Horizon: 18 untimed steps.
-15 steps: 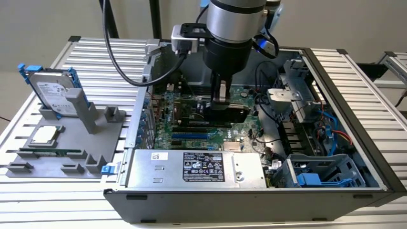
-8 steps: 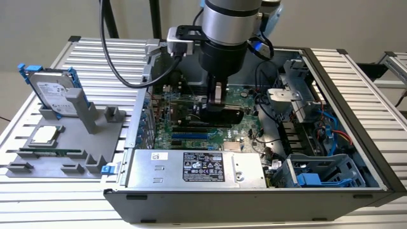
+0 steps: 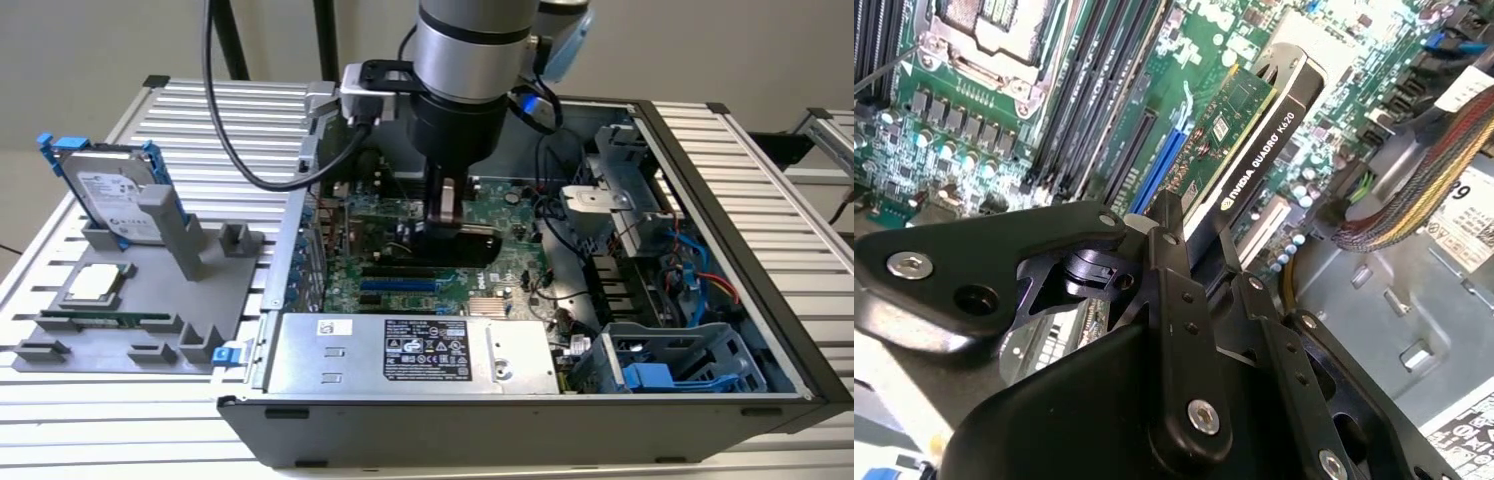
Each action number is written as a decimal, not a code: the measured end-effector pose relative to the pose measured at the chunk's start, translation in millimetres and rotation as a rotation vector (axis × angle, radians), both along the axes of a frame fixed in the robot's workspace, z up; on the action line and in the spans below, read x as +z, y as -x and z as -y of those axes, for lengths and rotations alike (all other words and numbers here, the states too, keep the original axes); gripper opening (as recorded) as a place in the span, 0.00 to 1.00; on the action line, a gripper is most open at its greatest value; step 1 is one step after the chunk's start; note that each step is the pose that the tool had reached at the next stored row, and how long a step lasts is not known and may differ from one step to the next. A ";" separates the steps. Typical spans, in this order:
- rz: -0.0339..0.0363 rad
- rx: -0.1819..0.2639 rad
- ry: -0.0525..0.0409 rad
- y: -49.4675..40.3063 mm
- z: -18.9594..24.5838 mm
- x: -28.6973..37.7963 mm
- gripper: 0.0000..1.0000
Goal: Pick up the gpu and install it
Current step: 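Insert the gpu into the slot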
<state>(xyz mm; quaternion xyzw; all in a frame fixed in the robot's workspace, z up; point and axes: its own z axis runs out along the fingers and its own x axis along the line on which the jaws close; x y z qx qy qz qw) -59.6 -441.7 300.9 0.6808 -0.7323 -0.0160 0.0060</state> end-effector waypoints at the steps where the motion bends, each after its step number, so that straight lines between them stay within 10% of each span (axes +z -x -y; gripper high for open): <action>1: -0.0013 0.001 0.0001 0.7 0.0 -0.9 0.00; 18: -0.0070 0.017 0.0002 12.2 0.5 -15.7 0.00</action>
